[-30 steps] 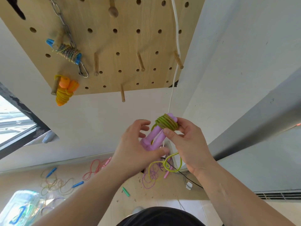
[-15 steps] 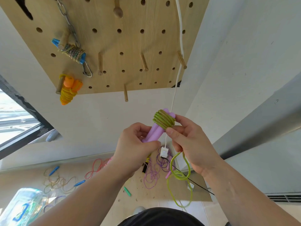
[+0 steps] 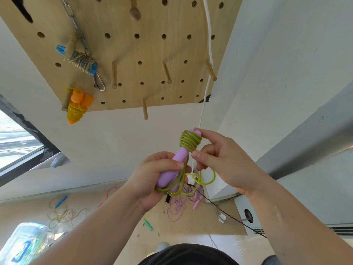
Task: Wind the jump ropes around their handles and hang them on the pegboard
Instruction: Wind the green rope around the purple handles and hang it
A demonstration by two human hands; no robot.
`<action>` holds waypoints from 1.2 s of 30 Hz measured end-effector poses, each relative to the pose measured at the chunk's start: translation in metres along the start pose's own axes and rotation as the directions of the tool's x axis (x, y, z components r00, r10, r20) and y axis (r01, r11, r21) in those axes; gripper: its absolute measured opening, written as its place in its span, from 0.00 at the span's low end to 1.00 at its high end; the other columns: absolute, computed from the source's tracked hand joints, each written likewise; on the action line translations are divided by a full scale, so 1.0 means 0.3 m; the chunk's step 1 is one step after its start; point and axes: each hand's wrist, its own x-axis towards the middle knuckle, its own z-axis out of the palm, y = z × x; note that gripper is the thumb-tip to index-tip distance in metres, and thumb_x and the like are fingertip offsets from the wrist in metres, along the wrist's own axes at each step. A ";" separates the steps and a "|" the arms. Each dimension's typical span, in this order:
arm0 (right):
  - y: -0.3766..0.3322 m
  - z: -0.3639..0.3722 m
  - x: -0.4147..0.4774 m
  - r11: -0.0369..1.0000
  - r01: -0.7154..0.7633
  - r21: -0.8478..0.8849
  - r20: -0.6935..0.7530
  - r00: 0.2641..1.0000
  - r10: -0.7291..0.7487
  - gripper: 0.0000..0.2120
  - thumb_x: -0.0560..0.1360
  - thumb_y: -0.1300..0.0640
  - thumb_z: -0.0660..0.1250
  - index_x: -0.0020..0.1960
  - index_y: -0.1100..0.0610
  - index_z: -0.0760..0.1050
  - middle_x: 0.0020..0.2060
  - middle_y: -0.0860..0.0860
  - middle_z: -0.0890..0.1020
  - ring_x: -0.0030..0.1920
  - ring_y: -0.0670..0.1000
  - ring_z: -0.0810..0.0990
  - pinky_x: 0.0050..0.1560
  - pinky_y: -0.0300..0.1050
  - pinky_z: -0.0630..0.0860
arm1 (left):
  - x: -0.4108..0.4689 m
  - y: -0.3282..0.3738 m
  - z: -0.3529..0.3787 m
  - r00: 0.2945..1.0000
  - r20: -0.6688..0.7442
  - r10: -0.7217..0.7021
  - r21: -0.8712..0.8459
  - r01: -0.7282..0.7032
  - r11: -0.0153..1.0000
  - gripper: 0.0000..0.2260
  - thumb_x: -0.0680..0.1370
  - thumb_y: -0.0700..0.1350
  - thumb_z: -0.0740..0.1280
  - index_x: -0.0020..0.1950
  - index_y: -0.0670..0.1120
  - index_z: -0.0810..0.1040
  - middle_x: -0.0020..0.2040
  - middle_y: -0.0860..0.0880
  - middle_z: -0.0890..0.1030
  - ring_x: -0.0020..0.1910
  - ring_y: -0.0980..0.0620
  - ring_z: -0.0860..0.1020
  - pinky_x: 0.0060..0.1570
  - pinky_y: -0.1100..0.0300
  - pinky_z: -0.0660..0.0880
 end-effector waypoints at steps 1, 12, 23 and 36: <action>0.001 -0.003 -0.001 1.000 0.002 0.014 0.010 1.000 -0.003 0.24 0.78 0.53 0.72 0.71 0.40 0.70 0.31 0.52 0.82 0.36 0.50 0.79 0.45 0.54 0.77 | -0.003 0.002 -0.002 0.998 0.053 -0.022 -0.041 0.024 0.999 0.16 0.66 0.36 0.70 0.52 0.35 0.76 0.43 0.34 0.79 0.33 0.41 0.79 0.27 0.56 0.74; 0.021 0.029 0.020 0.977 0.029 0.213 0.076 0.996 -0.046 0.21 0.72 0.43 0.71 0.60 0.52 0.74 0.50 0.48 0.83 0.40 0.49 0.82 0.39 0.52 0.79 | 0.022 -0.014 -0.031 0.877 0.465 -0.123 -0.220 0.250 0.943 0.21 0.65 0.43 0.81 0.53 0.36 0.81 0.44 0.34 0.79 0.37 0.38 0.81 0.34 0.49 0.80; 0.047 0.086 0.013 0.968 -0.151 0.201 -0.403 0.888 0.223 0.15 0.74 0.49 0.75 0.54 0.54 0.73 0.37 0.50 0.81 0.36 0.47 0.80 0.38 0.53 0.80 | 0.006 -0.044 0.020 0.911 0.018 0.411 0.903 -0.192 0.386 0.38 0.60 0.60 0.79 0.66 0.62 0.68 0.59 0.63 0.73 0.56 0.63 0.76 0.54 0.65 0.74; 0.000 0.091 -0.002 0.945 -0.042 0.323 -0.264 0.955 0.133 0.12 0.79 0.54 0.70 0.56 0.59 0.70 0.29 0.43 0.77 0.26 0.46 0.70 0.35 0.50 0.74 | 0.045 -0.060 0.006 0.748 -0.013 0.664 0.868 -0.321 0.379 0.14 0.68 0.38 0.74 0.50 0.49 0.78 0.40 0.55 0.82 0.41 0.55 0.79 0.38 0.63 0.74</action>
